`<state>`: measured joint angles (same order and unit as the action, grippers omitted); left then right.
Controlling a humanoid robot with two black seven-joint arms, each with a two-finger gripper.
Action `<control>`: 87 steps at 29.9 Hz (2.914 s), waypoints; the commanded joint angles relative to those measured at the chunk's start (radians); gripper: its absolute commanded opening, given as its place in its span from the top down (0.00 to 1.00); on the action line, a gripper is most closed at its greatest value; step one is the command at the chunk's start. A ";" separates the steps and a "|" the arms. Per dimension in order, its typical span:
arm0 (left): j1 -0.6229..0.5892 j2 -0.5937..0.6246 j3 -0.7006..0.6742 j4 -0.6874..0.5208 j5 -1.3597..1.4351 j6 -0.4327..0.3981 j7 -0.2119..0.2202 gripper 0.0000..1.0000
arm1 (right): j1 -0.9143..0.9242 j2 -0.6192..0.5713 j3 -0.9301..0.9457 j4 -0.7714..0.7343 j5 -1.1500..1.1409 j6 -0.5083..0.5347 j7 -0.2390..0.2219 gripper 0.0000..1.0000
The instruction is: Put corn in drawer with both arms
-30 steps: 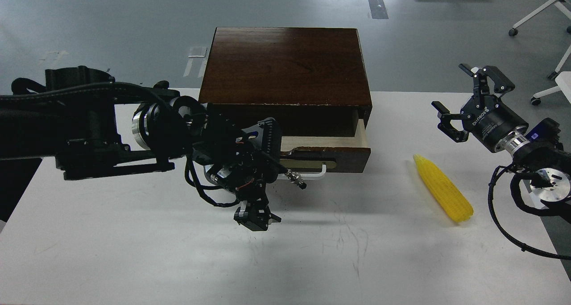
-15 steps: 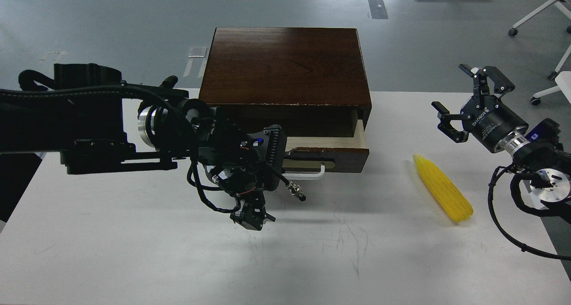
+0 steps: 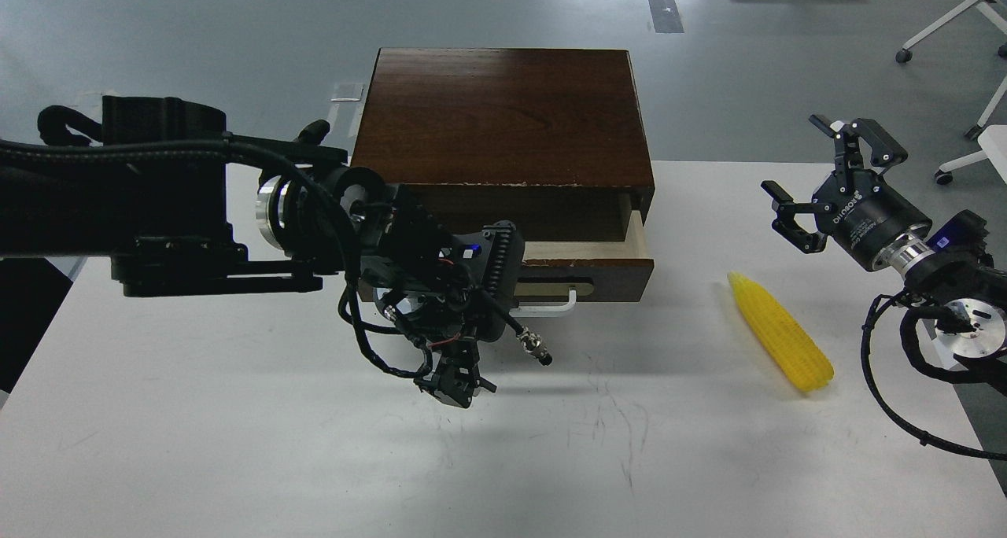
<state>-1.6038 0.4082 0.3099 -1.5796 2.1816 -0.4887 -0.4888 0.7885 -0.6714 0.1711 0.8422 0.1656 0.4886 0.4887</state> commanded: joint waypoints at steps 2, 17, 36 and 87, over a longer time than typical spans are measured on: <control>-0.031 0.018 -0.015 -0.028 0.000 0.000 0.000 0.02 | 0.000 -0.002 -0.001 0.001 0.000 0.000 0.000 0.00; 0.014 0.300 -0.368 -0.019 -0.737 0.000 0.000 0.02 | -0.008 -0.014 -0.002 0.000 -0.001 0.000 0.000 0.00; 0.544 0.443 -0.492 0.386 -2.093 0.134 0.000 0.02 | 0.000 -0.071 -0.008 0.035 -0.213 0.000 0.000 0.00; 0.866 0.291 -0.770 0.556 -2.094 0.088 0.000 0.02 | 0.330 -0.070 -0.505 0.080 -1.684 -0.068 0.000 0.19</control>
<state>-0.7381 0.6992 -0.4603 -1.0217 0.0875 -0.4003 -0.4887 1.1163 -0.7422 -0.3140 0.9242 -1.5186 0.4200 0.4888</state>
